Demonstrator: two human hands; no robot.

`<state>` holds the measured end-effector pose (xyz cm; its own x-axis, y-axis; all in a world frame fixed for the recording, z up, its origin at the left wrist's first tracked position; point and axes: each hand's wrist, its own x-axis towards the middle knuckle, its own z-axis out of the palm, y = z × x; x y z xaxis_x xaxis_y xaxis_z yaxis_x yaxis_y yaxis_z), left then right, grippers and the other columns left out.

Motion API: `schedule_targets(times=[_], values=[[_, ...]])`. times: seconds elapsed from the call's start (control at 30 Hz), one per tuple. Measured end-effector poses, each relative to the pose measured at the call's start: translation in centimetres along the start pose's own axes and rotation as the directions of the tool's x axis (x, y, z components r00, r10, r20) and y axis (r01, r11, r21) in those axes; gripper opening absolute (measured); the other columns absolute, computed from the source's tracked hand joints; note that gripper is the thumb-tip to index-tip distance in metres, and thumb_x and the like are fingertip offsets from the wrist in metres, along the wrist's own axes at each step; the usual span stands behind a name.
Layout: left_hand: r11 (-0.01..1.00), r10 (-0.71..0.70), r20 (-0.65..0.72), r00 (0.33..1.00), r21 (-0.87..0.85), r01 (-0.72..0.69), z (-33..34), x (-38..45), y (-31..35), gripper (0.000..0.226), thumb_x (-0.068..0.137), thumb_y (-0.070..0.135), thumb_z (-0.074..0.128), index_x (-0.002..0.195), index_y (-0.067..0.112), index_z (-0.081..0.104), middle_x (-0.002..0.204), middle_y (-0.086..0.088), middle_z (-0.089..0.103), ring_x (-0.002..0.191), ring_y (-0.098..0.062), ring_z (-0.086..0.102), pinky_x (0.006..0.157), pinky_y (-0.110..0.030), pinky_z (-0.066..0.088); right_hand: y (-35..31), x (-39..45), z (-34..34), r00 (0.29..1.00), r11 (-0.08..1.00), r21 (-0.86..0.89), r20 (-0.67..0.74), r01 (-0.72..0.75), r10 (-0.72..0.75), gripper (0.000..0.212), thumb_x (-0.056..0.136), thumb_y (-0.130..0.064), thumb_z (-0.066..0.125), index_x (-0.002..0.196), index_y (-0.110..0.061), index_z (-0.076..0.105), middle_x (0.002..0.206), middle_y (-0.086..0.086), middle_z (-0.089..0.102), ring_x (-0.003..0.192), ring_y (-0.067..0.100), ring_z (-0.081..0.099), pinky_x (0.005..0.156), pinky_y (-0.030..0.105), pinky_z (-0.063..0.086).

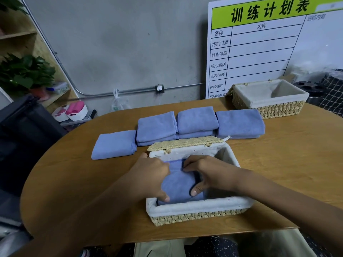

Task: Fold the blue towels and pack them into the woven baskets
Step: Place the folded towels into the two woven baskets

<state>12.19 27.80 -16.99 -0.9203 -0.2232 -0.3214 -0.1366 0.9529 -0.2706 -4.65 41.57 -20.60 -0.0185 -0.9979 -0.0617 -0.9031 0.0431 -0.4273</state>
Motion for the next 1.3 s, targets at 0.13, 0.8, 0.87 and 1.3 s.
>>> schedule_targets(times=[0.13, 0.8, 0.87, 1.3], values=[[0.996, -0.010, -0.022, 1.000, 0.087, 0.012, -0.4, 0.1, 1.1, 0.059, 0.079, 0.068, 0.064, 0.110, 0.018, 0.065, 0.117, 0.002, 0.060, 0.114, -0.021, 0.047, 0.077, -0.040, 0.020, 0.1, 0.3, 0.0, 1.000, 1.000, -0.025, -0.007, -0.012, 0.012, 0.070, 0.075, -0.042, 0.082, 0.133, -0.011, 0.060, 0.133, 0.001, 0.056, 0.122, 0.018, 0.051, 0.100, 0.025, 0.041], [0.927, -0.014, -0.193, 0.981, -0.369, -0.059, -0.9, -0.4, -1.4, 0.036, 0.084, 0.048, 0.073, 0.108, 0.021, 0.071, 0.105, 0.007, 0.068, 0.098, -0.012, 0.060, 0.083, -0.034, 0.047, -1.2, 1.1, -1.8, 0.999, 0.998, -0.013, -0.004, 0.055, -0.055, 0.034, 0.077, -0.022, 0.082, 0.108, -0.011, 0.070, 0.109, 0.002, 0.066, 0.097, 0.016, 0.060, 0.081, 0.028, 0.046], [0.783, -0.253, -0.398, 0.882, -0.619, -0.054, -0.9, -1.6, -3.5, 0.014, 0.089, 0.038, 0.071, 0.095, 0.027, 0.076, 0.090, 0.014, 0.072, 0.087, -0.003, 0.064, 0.078, -0.028, 0.051, -1.9, 2.0, -3.9, 0.994, 0.988, 0.121, -0.050, 0.098, -0.092, 0.026, 0.078, -0.021, 0.083, 0.101, -0.013, 0.075, 0.101, -0.003, 0.073, 0.087, 0.009, 0.065, 0.077, 0.021, 0.049], [-0.307, -0.698, 0.348, 0.626, -0.935, 0.177, 10.2, -0.2, -17.2, 0.042, 0.099, 0.026, 0.063, 0.136, 0.018, 0.045, 0.113, -0.015, 0.062, 0.096, -0.027, 0.065, 0.074, -0.040, 0.056, -5.5, 26.3, -2.4, 0.974, 0.984, -0.055, -0.144, 0.168, -0.174, 0.033, 0.097, -0.025, 0.062, 0.124, -0.007, 0.065, 0.127, 0.012, 0.065, 0.116, 0.027, 0.057, 0.091, 0.030, 0.037]])
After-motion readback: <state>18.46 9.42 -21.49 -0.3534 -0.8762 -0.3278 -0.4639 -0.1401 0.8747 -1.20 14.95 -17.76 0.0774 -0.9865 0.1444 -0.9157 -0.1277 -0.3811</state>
